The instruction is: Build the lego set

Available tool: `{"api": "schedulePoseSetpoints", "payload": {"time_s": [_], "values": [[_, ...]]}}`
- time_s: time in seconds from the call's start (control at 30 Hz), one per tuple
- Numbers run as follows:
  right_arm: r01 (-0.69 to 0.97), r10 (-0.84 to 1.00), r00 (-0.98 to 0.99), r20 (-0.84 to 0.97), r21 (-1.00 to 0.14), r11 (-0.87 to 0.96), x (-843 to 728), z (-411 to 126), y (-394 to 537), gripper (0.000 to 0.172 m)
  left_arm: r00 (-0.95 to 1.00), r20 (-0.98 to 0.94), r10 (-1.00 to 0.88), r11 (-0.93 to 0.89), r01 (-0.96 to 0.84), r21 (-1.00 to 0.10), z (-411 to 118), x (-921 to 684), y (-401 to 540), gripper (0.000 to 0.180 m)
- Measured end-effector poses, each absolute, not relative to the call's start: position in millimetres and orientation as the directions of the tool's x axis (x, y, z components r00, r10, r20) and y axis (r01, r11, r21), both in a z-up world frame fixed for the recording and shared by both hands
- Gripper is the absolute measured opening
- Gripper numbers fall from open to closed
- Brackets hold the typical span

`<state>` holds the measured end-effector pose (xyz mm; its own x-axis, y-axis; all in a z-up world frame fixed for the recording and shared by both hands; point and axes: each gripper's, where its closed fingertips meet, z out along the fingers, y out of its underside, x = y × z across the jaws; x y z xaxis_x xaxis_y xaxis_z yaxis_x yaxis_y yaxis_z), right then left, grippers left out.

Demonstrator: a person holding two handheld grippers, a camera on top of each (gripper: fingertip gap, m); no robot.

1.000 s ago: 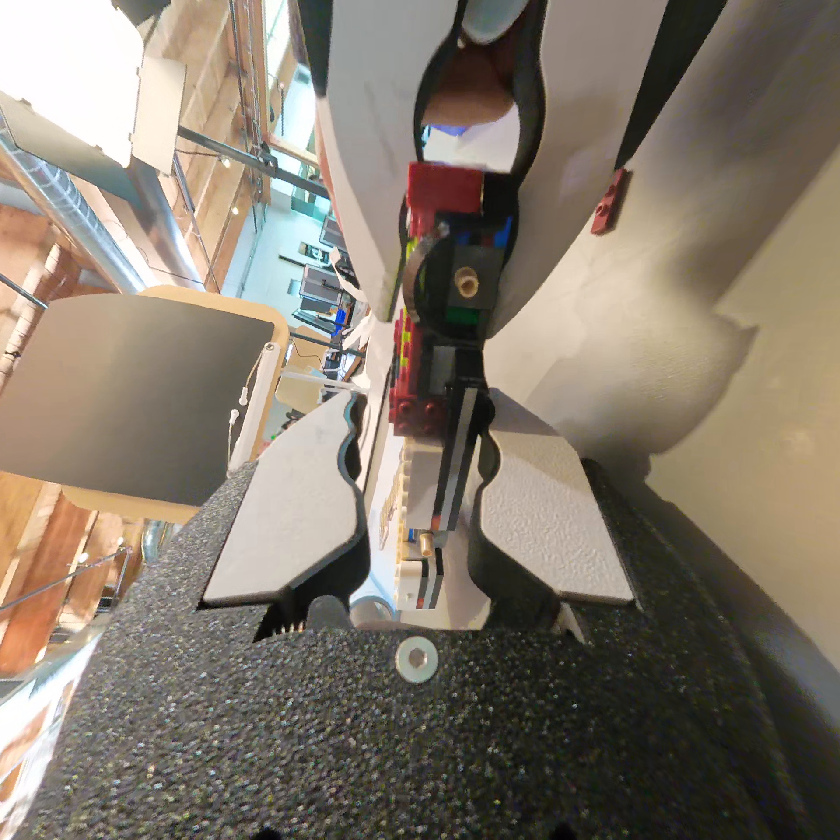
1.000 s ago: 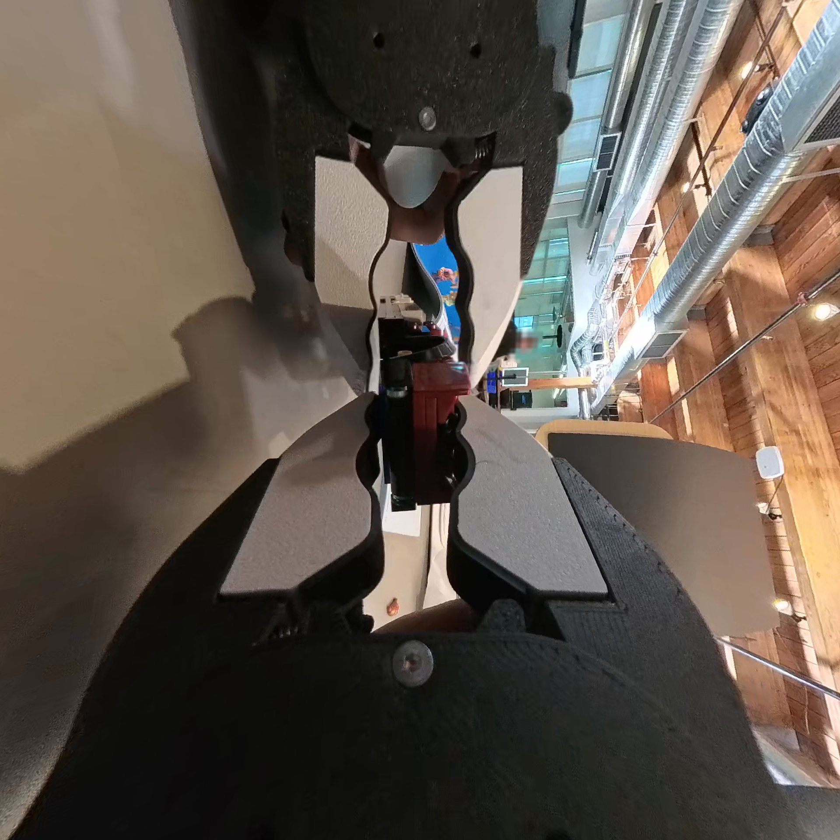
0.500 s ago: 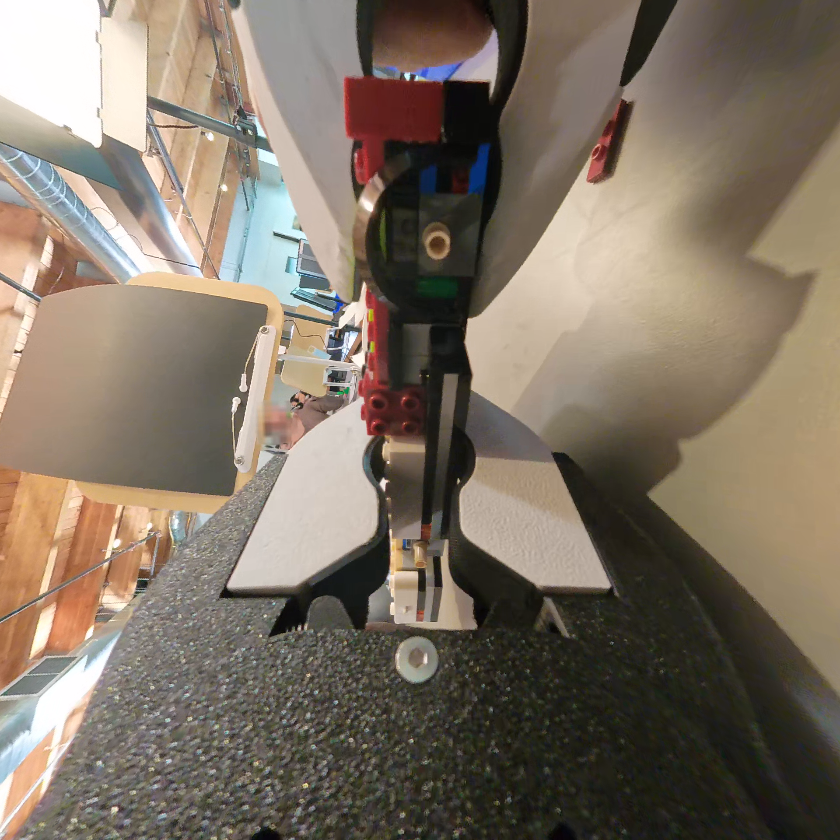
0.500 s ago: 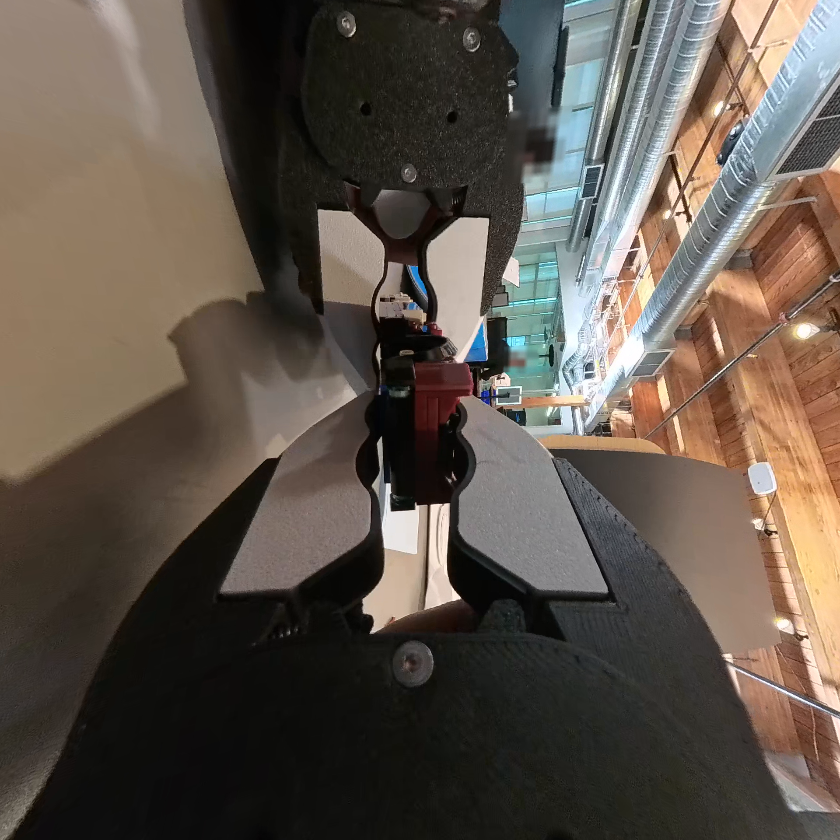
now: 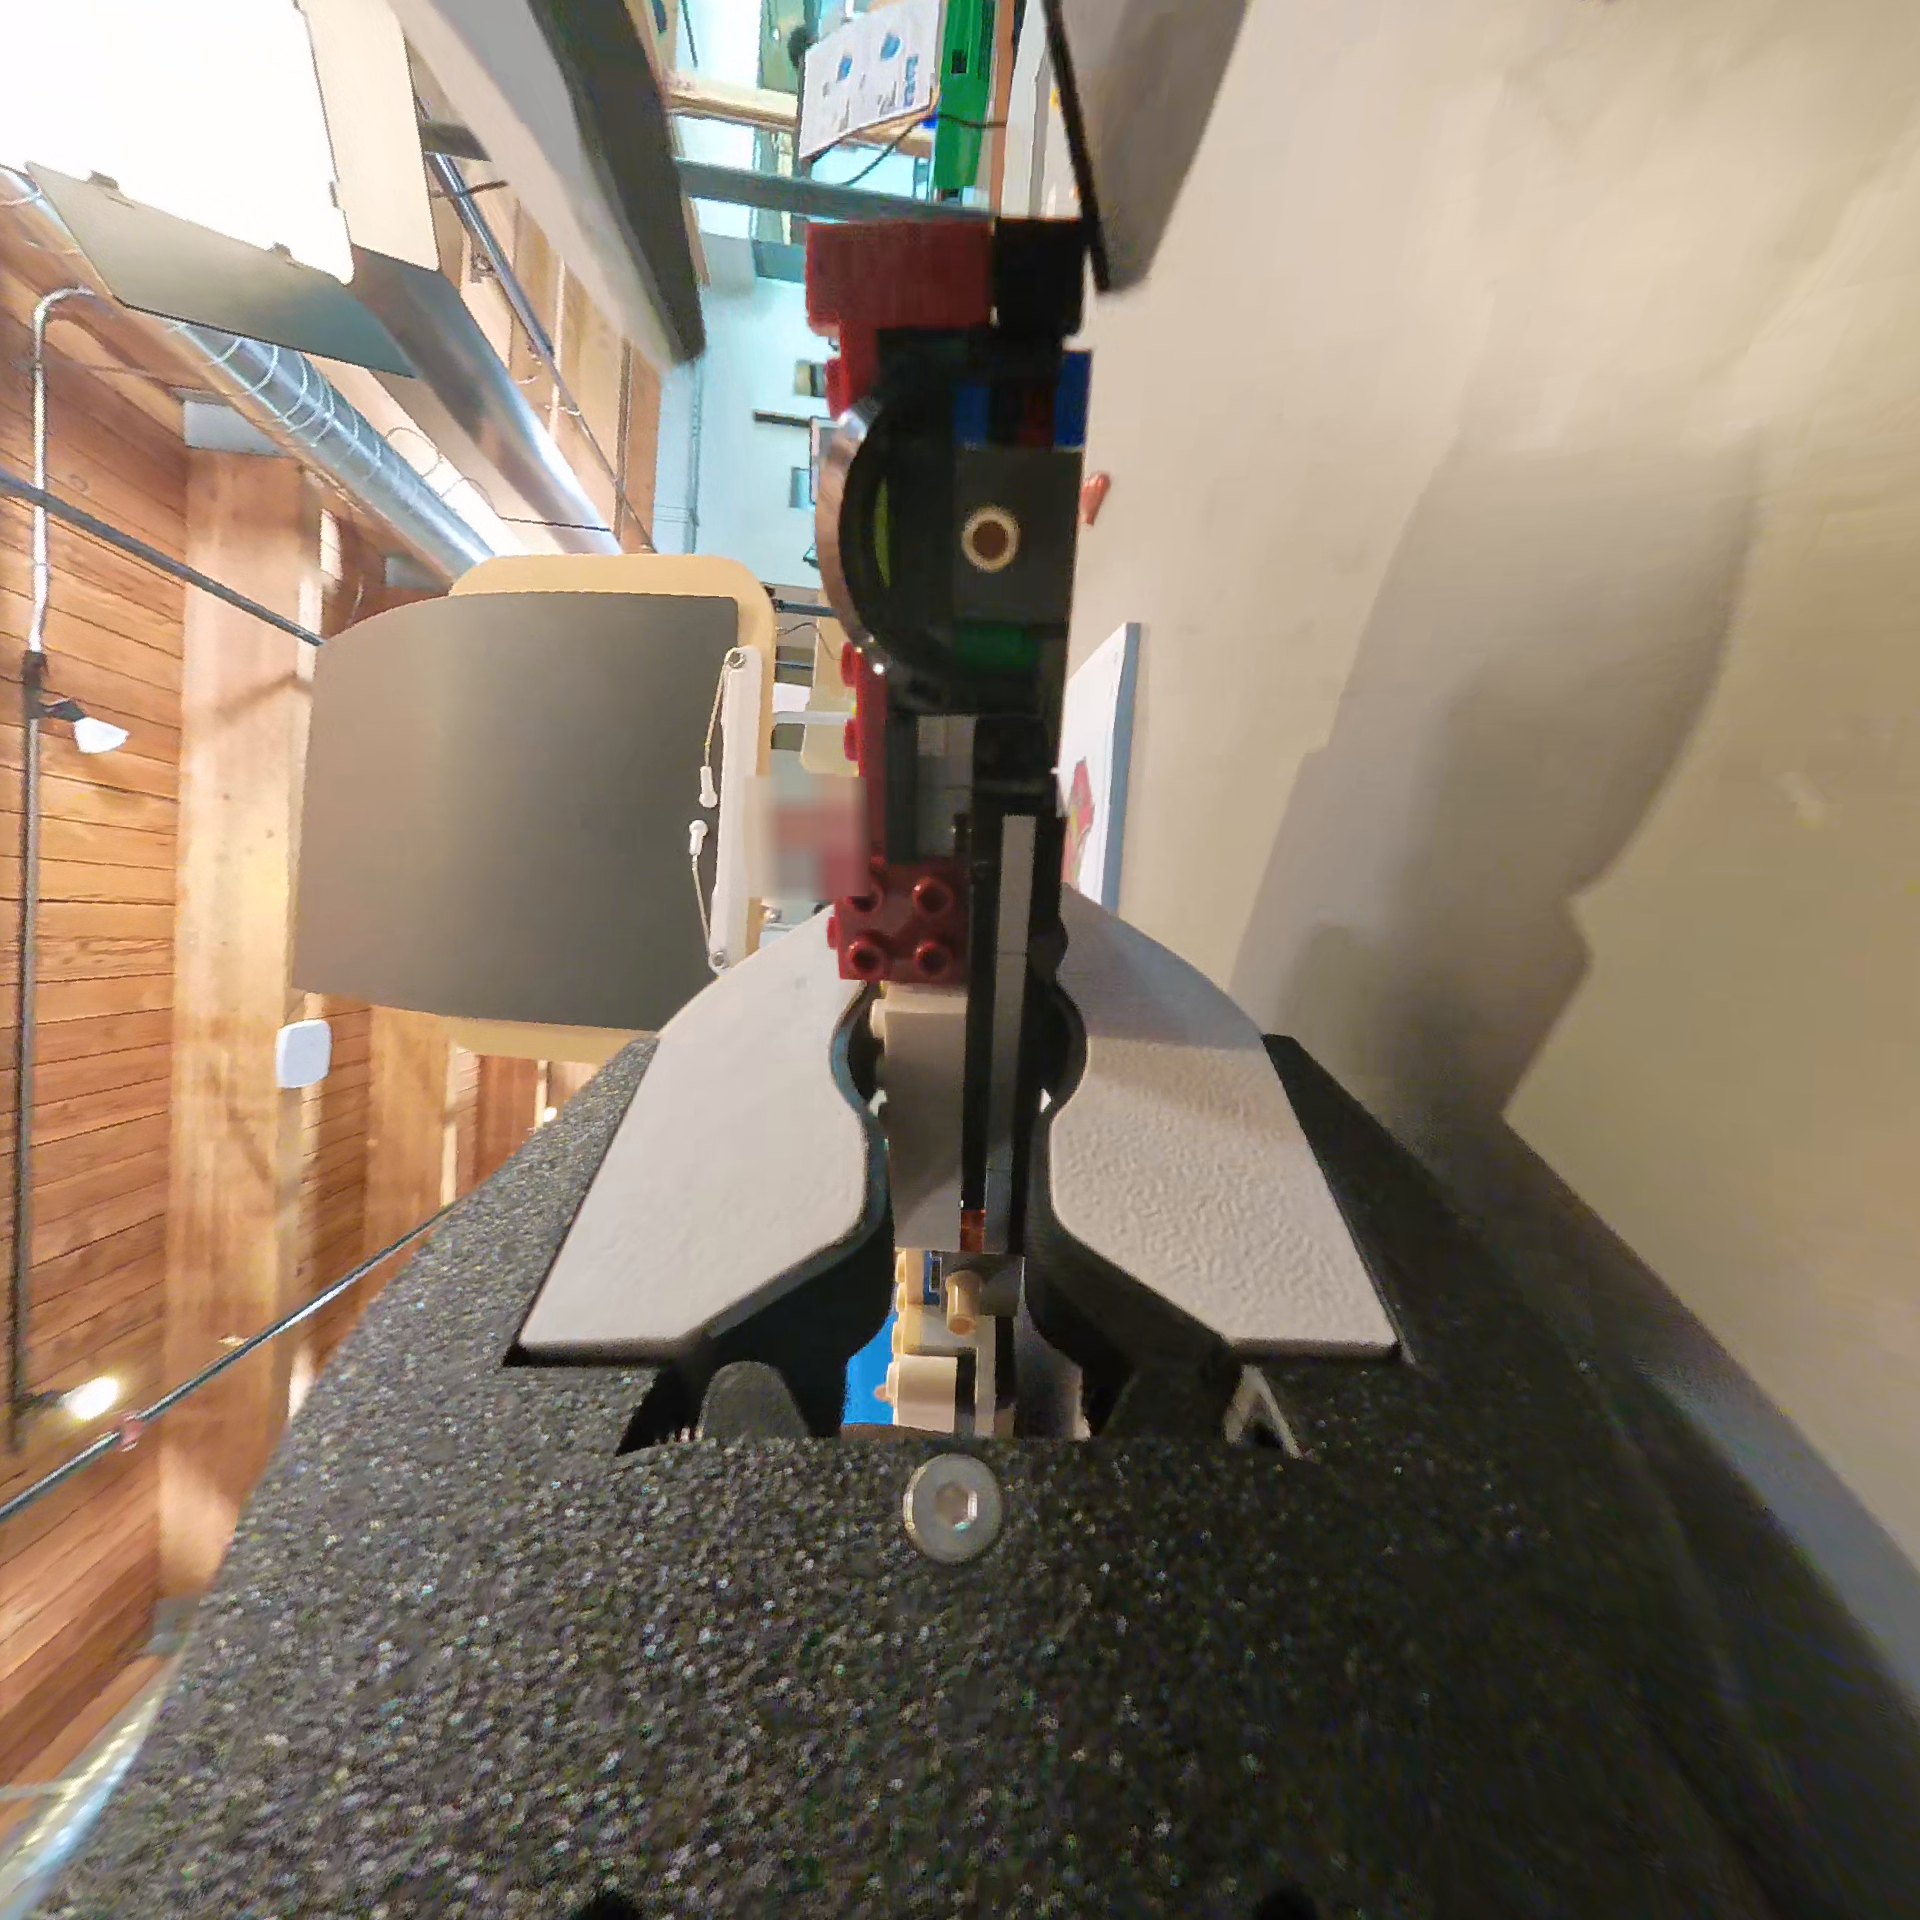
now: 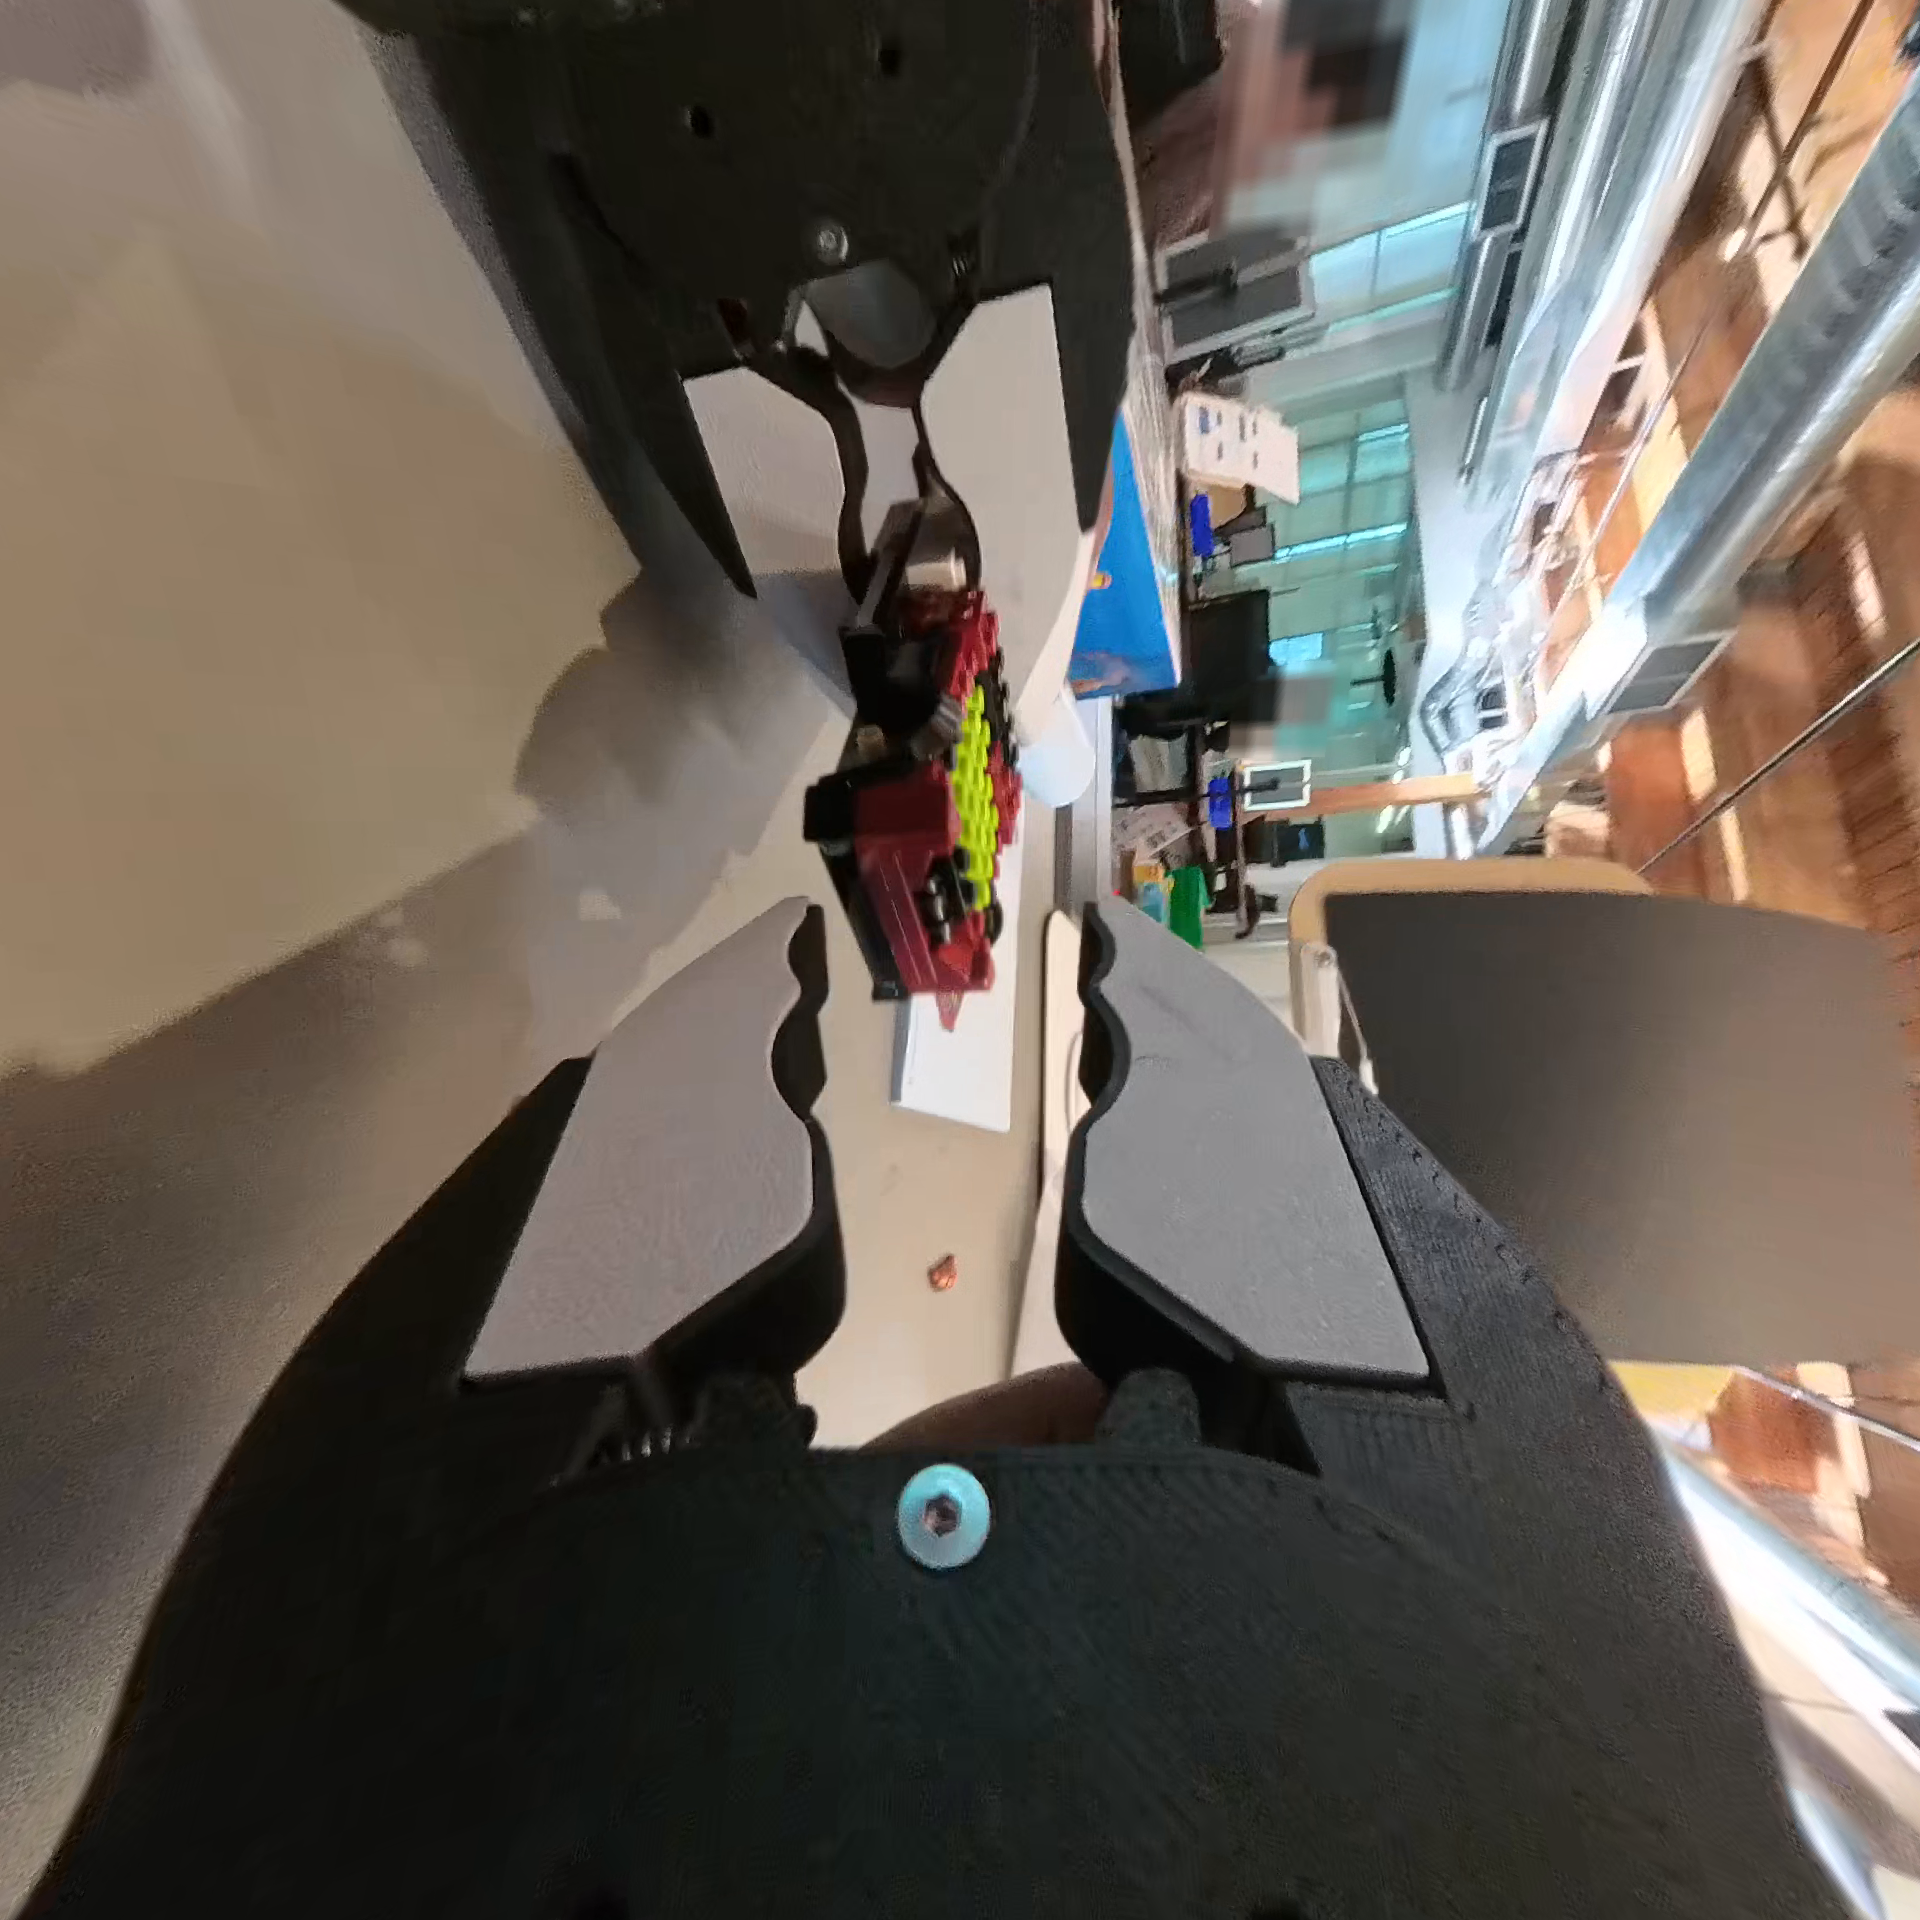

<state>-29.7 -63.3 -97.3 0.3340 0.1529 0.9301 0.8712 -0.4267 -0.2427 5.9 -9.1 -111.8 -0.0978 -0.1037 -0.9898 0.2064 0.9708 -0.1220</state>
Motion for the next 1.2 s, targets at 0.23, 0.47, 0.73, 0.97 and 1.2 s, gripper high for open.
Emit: {"api": "schedulePoseSetpoints", "payload": {"time_s": [0.23,0.47,0.73,0.97,1.2], "values": [[0.768,0.059,0.559,0.827,-0.489,-0.414,-32.1,-82.9,-82.3,0.045,-0.045,-0.998,0.036,0.979,0.203,0.027,-97.9,19.0,-10.8,0.025],[0.638,0.054,0.743,0.667,-0.684,-0.354,-36.7,-56.6,-97.1,0.041,-0.006,-0.999,-0.041,0.971,0.235,-0.041,-82.5,44.1,-32.7,0.025],[0.459,0.029,0.864,0.503,-0.763,-0.456,-18.5,-53.9,-113.5,0.032,-0.101,-0.995,-0.026,0.954,0.296,-0.055,-99.9,34.6,-39.6,0.025],[0.299,-0.019,0.937,0.349,-0.828,-0.475,-1.7,-53.5,-125.1,0.029,-0.207,-0.978,0.012,0.899,0.43,-0.08,-118.6,19.8,-46.0,0.025],[0.222,0.095,0.972,0.213,-0.72,-0.658,-22.0,-112.8,-120.1,0.03,-0.226,-0.974,0.003,0.882,0.46,-0.104,-121.5,14.1,-51.2,0.025]]}}
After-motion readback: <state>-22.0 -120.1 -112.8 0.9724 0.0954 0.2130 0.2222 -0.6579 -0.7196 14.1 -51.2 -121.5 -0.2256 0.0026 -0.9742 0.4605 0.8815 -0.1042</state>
